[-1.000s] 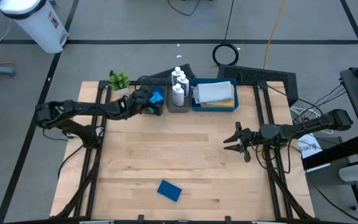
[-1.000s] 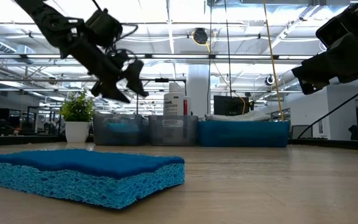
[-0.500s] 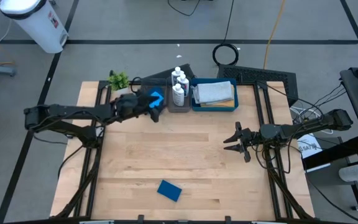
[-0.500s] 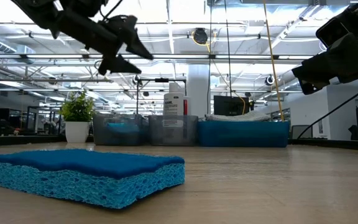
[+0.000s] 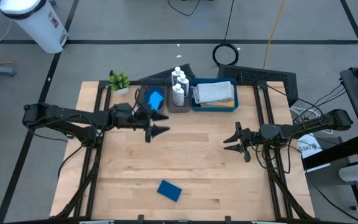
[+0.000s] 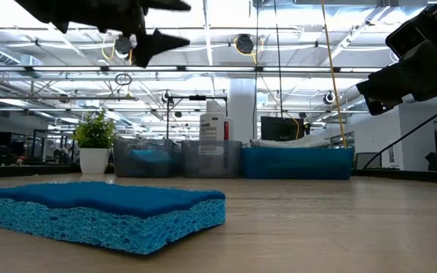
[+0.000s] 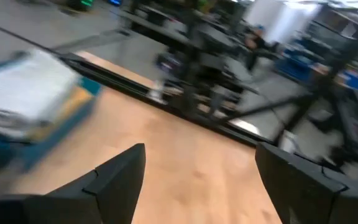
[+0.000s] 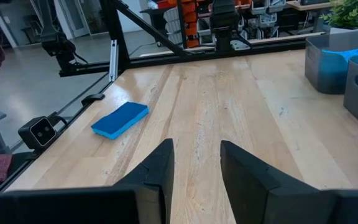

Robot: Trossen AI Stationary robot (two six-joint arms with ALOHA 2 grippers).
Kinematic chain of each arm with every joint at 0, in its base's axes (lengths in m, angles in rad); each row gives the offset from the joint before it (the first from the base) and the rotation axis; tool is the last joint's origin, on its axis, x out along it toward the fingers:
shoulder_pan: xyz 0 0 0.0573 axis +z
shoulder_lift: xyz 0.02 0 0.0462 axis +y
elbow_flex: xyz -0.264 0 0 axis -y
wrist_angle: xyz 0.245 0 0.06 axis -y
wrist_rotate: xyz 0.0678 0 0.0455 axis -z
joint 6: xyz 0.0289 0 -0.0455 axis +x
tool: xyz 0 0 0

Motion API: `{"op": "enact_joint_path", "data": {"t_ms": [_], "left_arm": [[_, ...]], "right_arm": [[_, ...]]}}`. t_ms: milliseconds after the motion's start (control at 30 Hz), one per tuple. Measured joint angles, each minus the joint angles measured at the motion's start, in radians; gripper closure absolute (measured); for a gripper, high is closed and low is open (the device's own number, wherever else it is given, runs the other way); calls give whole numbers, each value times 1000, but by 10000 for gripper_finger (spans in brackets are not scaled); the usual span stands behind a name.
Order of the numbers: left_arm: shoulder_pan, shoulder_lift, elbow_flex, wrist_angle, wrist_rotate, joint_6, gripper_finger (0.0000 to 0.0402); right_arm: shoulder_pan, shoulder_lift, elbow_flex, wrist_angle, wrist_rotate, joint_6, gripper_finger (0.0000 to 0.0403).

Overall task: Pick & Place Kitchen Items
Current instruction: Put the blue sponge into the left black bin

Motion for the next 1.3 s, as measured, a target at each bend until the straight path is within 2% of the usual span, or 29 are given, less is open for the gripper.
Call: {"op": "enact_joint_path", "data": {"t_ms": [167, 433, 633, 933, 1133, 1300], "left_arm": [[-99, 0, 0, -2, 58, 5, 87], [-291, 3, 0, -1, 55, 35, 89], [-452, 43, 0, 57, -51, 122, 87], [-601, 236, 1, 168, -95, 219, 100], [-633, 392, 0, 210, -130, 174, 97], [-641, 526, 1, 273, -127, 190, 111]], "right_arm": [[0, 0, 0, 0, 0, 0, 303], [0, 0, 0, 0, 3, 0, 303], [0, 0, 0, 0, 3, 0, 303], [0, 0, 0, 0, 3, 0, 303], [0, 0, 0, 0, 3, 0, 303], [0, 0, 0, 0, 3, 0, 303]]}}
